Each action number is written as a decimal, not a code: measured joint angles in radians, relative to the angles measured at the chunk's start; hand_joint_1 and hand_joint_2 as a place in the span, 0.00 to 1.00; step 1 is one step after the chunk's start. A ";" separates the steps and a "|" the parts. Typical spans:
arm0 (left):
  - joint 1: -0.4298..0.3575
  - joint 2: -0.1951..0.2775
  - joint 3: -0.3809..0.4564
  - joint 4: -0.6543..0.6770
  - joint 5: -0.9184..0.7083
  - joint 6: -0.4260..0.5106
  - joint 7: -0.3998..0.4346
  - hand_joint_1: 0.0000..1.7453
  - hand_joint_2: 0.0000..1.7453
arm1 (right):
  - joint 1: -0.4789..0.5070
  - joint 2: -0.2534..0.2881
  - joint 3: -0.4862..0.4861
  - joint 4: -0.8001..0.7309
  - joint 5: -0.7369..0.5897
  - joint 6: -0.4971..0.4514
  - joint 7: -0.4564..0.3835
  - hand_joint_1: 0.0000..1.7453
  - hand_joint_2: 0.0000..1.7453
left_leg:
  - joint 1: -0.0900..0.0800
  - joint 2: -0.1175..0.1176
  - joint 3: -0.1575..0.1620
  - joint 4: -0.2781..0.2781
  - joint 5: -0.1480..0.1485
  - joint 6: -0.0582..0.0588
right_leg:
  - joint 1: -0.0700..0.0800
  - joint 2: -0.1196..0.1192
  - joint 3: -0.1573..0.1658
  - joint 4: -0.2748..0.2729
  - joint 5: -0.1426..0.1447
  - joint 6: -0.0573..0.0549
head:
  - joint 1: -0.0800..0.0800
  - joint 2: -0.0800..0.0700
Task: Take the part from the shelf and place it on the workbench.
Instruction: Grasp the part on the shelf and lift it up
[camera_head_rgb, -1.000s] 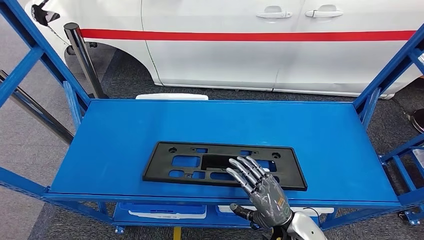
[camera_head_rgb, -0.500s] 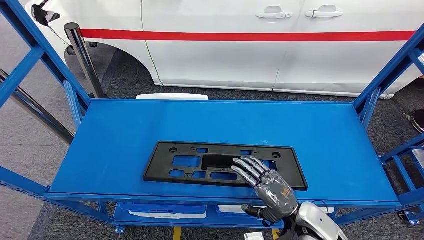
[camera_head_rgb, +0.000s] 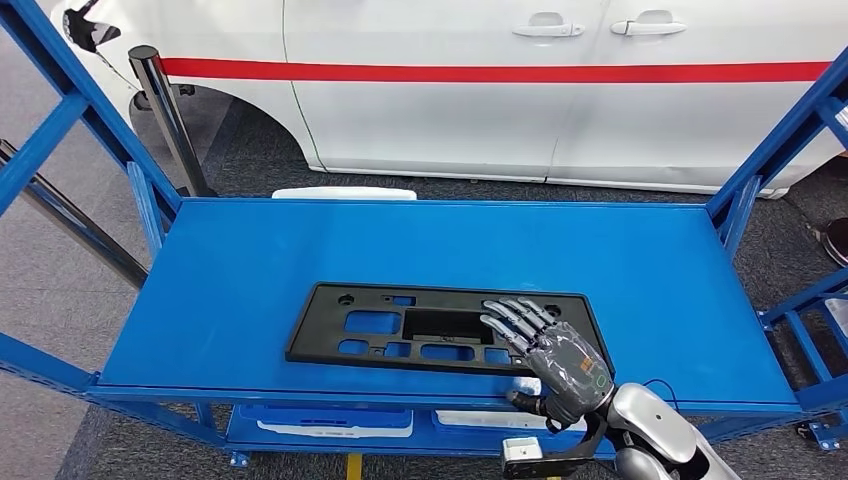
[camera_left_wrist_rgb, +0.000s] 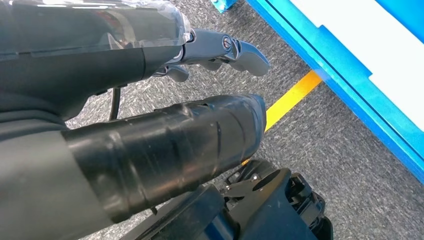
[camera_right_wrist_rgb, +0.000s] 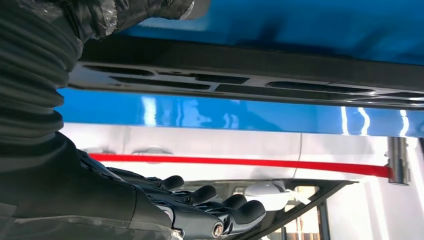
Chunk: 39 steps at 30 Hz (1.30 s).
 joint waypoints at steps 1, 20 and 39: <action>0.000 0.000 0.000 0.000 0.000 0.000 0.000 0.00 0.00 | -0.003 0.000 0.000 0.003 0.007 -0.004 0.004 0.00 1.00 | 0.000 0.000 0.000 0.000 0.000 0.000 | 0.000 0.000 0.000 0.000 0.000 0.000 | 0.000 0.000; 0.000 0.000 0.000 0.000 0.001 0.004 0.000 0.00 0.00 | -0.060 -0.003 0.004 0.080 0.048 0.044 0.059 0.00 1.00 | 0.000 0.000 0.000 0.000 0.000 0.000 | 0.000 0.000 0.000 0.000 0.000 0.000 | 0.000 0.000; -0.001 0.000 0.000 0.000 0.002 0.006 0.005 0.00 0.00 | -0.086 0.013 0.021 0.162 0.234 -0.075 0.137 0.00 1.00 | 0.000 0.000 0.000 0.000 0.000 0.000 | 0.000 0.000 0.000 0.000 0.000 0.000 | 0.000 0.000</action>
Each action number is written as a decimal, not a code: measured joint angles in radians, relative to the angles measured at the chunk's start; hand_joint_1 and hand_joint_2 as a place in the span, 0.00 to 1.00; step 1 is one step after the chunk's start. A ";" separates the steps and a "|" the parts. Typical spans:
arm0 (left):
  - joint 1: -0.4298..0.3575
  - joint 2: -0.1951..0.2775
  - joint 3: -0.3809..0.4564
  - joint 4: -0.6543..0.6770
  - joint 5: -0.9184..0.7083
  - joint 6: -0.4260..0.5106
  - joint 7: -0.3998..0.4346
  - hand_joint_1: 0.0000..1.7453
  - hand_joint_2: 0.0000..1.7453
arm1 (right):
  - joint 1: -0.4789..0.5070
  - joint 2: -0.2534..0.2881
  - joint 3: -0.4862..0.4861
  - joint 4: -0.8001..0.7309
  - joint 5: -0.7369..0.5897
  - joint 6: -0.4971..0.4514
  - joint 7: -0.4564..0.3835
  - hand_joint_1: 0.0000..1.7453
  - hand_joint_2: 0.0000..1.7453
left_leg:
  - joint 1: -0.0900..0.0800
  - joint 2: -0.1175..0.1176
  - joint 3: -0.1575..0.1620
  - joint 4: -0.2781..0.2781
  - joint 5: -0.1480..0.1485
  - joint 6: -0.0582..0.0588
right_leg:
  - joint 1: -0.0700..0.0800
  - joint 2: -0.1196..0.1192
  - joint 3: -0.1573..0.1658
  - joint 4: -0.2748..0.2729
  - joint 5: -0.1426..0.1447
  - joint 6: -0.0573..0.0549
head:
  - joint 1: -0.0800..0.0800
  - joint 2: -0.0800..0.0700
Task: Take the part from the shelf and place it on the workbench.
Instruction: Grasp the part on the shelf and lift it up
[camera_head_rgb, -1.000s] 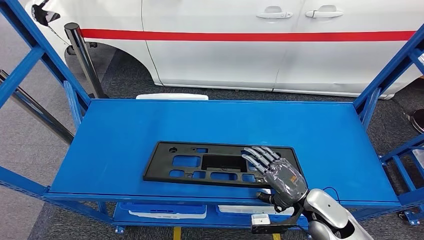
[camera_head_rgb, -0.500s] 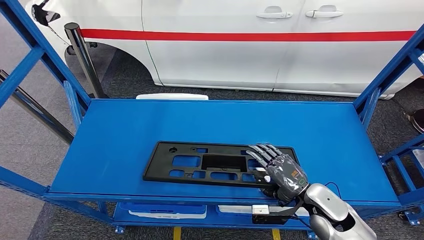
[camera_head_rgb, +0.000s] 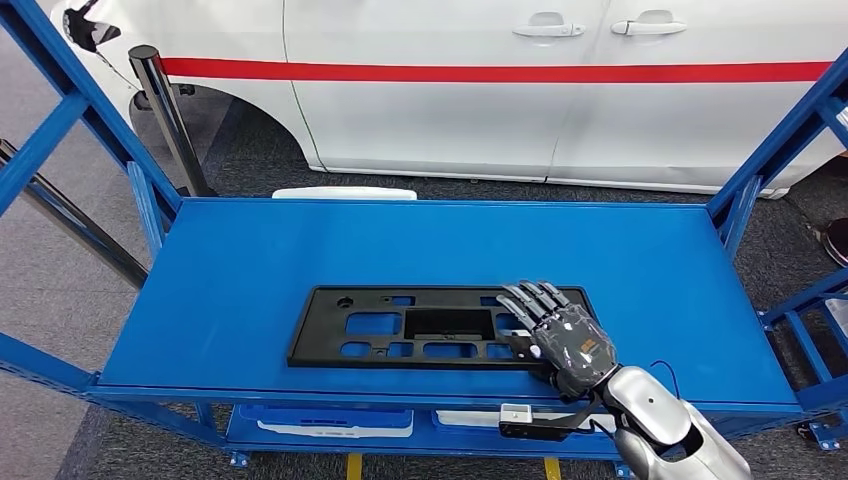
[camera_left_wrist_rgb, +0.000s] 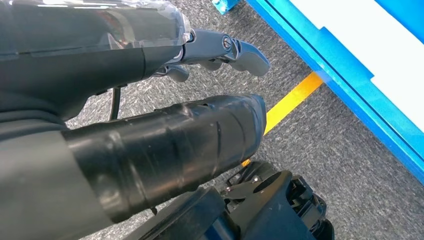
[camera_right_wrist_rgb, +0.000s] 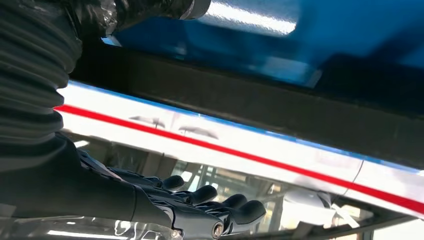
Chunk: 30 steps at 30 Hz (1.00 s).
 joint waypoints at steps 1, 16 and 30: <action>0.000 0.000 0.000 0.000 0.000 0.000 0.001 0.00 0.00 | -0.001 0.003 0.001 0.005 0.006 -0.006 0.001 0.00 1.00 | 0.000 0.000 0.000 0.000 0.000 0.000 | 0.000 0.000 0.000 0.000 0.000 0.000 | 0.000 0.000; -0.007 0.000 -0.002 0.000 -0.001 -0.003 0.010 0.00 0.00 | -0.024 0.047 0.024 0.066 0.030 -0.044 -0.004 0.68 1.00 | 0.000 0.000 0.000 0.000 0.000 0.000 | 0.000 0.000 0.000 0.000 0.000 0.000 | 0.000 0.000; -0.007 0.000 -0.002 0.000 -0.001 -0.003 0.013 0.00 0.00 | -0.024 0.057 0.029 0.087 0.031 -0.077 -0.002 0.96 1.00 | 0.000 0.000 0.000 0.000 0.000 0.000 | 0.000 0.000 0.000 0.000 0.000 0.000 | 0.000 0.000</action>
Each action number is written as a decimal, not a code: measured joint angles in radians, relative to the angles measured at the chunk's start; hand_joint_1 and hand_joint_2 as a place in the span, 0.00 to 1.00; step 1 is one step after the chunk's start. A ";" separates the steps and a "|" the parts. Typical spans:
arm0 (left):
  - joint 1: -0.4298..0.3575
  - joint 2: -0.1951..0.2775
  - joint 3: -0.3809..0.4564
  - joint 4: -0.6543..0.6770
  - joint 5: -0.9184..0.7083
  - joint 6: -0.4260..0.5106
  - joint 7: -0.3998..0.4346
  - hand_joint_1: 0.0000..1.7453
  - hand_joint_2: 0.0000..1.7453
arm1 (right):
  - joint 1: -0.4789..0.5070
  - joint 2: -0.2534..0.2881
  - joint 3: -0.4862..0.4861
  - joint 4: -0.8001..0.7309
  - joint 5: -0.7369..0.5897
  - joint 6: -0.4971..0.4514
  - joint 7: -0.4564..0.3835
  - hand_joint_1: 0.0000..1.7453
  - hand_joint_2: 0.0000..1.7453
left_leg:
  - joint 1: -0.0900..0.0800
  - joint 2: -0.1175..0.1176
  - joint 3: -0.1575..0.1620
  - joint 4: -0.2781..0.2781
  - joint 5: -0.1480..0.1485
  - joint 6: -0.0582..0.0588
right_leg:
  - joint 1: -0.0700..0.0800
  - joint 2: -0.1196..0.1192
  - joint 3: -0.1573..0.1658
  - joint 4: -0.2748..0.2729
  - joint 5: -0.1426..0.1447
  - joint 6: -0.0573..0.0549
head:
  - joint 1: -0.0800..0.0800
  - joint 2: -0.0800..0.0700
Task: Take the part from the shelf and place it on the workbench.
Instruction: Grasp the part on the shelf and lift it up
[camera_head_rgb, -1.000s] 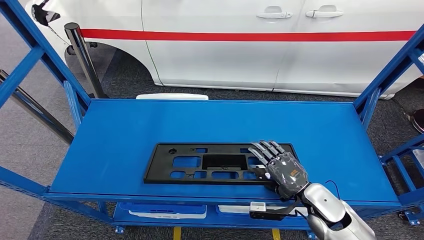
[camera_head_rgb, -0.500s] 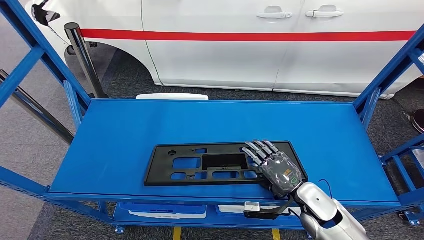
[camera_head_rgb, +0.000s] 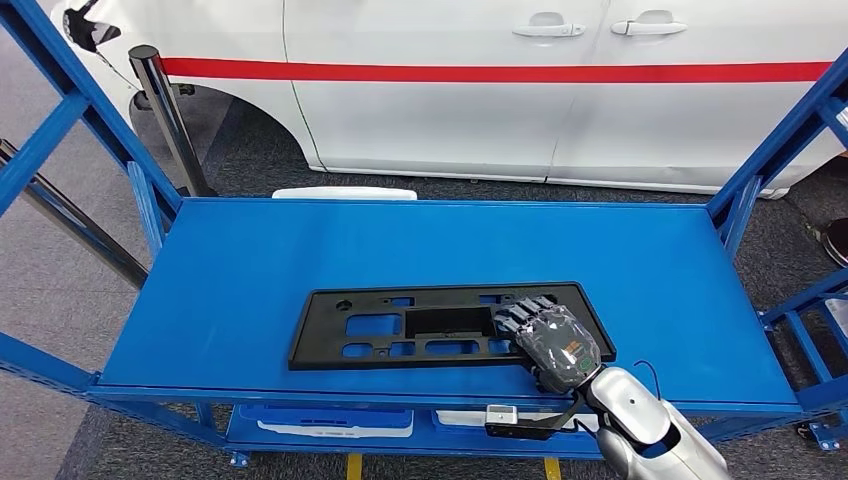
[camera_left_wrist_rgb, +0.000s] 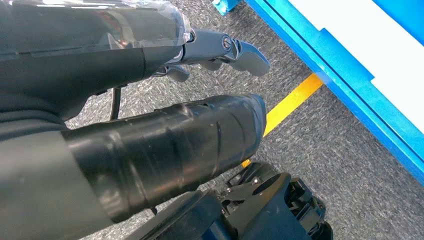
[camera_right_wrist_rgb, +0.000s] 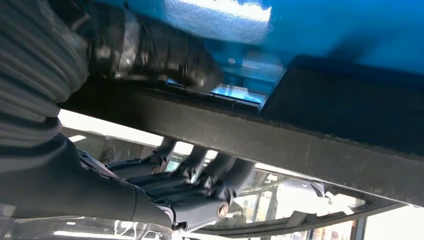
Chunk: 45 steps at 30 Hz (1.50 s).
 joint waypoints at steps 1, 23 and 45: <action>0.000 0.000 0.000 0.000 0.000 0.000 0.000 0.00 0.00 | 0.000 0.000 0.000 0.001 0.000 -0.001 0.002 0.96 1.00 | 0.000 0.000 0.000 0.000 0.000 0.000 | 0.000 0.000 0.000 0.000 0.000 0.000 | 0.000 0.000; 0.001 0.000 0.000 0.000 0.001 0.000 0.000 0.00 0.00 | 0.028 0.004 -0.024 0.000 0.032 -0.037 0.037 1.00 1.00 | 0.000 0.000 0.000 0.000 0.000 0.000 | 0.000 0.000 0.000 0.000 0.000 0.000 | 0.000 0.000; 0.024 0.000 0.025 0.000 0.012 0.039 -0.010 0.00 0.00 | 0.444 0.178 -0.200 -0.594 0.433 -0.361 0.074 1.00 1.00 | 0.000 -0.002 -0.002 -0.001 -0.001 -0.001 | 0.001 -0.001 -0.001 0.000 -0.001 0.000 | 0.000 0.000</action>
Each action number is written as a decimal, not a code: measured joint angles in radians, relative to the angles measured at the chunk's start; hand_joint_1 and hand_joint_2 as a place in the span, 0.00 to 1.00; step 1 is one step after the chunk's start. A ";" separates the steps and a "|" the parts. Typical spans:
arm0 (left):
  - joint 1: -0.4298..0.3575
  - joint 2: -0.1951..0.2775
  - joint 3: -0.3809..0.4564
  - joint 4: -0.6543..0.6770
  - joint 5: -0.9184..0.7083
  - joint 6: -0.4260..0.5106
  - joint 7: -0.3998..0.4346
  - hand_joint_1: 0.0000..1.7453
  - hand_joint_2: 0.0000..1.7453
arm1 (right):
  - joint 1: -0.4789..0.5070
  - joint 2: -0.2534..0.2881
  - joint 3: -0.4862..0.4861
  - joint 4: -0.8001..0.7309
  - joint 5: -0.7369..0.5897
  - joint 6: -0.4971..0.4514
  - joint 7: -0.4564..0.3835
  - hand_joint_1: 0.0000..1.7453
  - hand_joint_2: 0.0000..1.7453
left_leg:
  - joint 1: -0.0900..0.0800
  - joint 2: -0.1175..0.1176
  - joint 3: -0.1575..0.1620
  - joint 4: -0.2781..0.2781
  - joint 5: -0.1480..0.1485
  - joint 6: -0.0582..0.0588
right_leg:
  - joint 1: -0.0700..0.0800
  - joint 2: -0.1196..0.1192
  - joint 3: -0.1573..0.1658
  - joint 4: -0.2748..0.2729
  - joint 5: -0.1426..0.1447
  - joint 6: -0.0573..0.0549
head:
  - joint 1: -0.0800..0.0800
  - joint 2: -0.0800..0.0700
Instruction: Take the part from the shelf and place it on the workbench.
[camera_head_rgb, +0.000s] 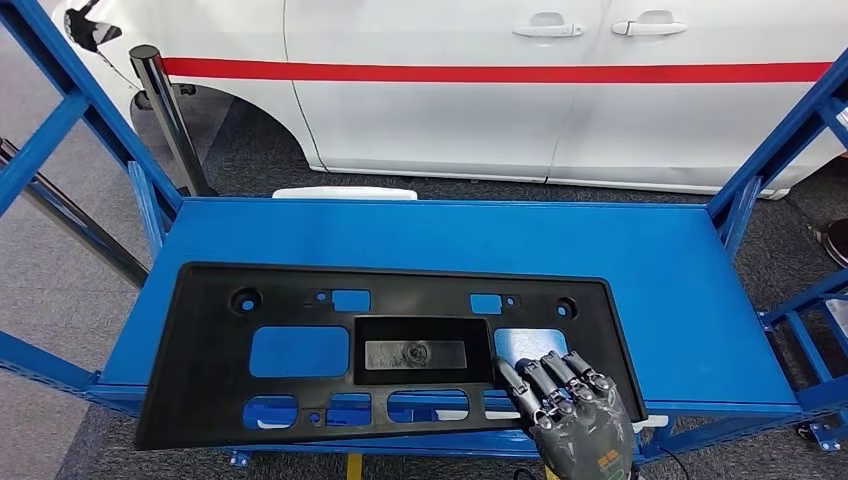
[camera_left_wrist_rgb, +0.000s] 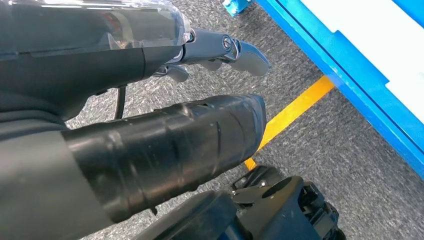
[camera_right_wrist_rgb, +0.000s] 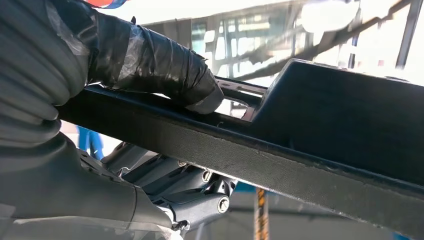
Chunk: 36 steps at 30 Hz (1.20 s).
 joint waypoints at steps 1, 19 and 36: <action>0.001 0.000 0.002 0.000 0.001 0.001 -0.001 0.00 0.00 | 0.009 0.008 0.000 -0.023 0.003 0.000 0.000 1.00 1.00 | 0.000 0.000 0.000 0.000 0.000 0.000 | 0.000 0.000 0.000 0.000 0.000 0.000 | 0.000 0.000; 0.002 0.000 0.010 0.000 0.003 0.004 -0.003 0.00 0.00 | 0.055 0.049 0.000 -0.120 0.007 0.000 0.008 1.00 1.00 | 0.000 0.000 0.001 0.001 0.000 0.000 | -0.001 0.000 0.001 0.000 0.000 0.000 | 0.000 0.000; 0.002 0.000 0.025 0.000 0.000 -0.042 -0.035 0.00 1.00 | 0.090 0.089 -0.005 -0.078 -0.056 0.000 -0.038 1.00 1.00 | 0.000 0.000 0.001 0.001 0.000 0.000 | -0.001 0.000 0.000 0.000 0.000 0.000 | 0.000 0.000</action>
